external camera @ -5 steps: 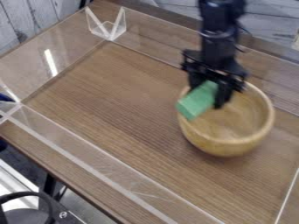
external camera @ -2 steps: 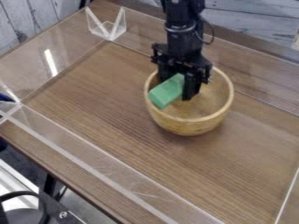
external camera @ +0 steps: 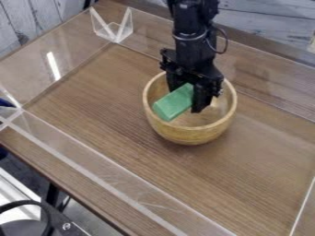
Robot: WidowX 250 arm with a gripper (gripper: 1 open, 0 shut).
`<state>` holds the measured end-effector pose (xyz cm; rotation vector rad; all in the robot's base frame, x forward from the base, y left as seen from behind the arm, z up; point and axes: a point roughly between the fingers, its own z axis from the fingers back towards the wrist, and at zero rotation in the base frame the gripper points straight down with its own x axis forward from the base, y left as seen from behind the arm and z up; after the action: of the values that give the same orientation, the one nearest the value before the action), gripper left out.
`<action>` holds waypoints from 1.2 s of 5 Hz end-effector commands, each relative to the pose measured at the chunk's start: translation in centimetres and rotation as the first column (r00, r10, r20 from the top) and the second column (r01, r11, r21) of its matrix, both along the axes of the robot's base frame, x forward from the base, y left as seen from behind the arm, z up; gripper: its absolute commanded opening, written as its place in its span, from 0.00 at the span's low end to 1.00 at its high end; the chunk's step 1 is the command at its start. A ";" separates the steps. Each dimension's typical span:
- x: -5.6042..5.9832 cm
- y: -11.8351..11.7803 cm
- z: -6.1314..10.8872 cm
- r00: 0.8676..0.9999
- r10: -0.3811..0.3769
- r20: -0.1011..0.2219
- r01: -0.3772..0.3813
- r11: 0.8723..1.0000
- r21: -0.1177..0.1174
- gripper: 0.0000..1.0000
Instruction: Remove the green block from inside the brown bowl and put it on the table
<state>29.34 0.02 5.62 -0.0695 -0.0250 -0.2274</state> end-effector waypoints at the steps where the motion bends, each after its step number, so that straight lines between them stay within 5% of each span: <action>1: 0.4 -0.2 0.7 0.998 -0.043 0.047 0.044 0.999 -0.021 0.00; 3: -0.8 -2.3 2.5 0.993 -0.112 0.024 0.113 0.991 -0.066 0.00; 6: -0.1 -3.1 2.4 0.998 -0.064 0.007 0.064 0.995 -0.071 0.00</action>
<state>28.09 -2.87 6.50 -0.1482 0.0272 -0.2812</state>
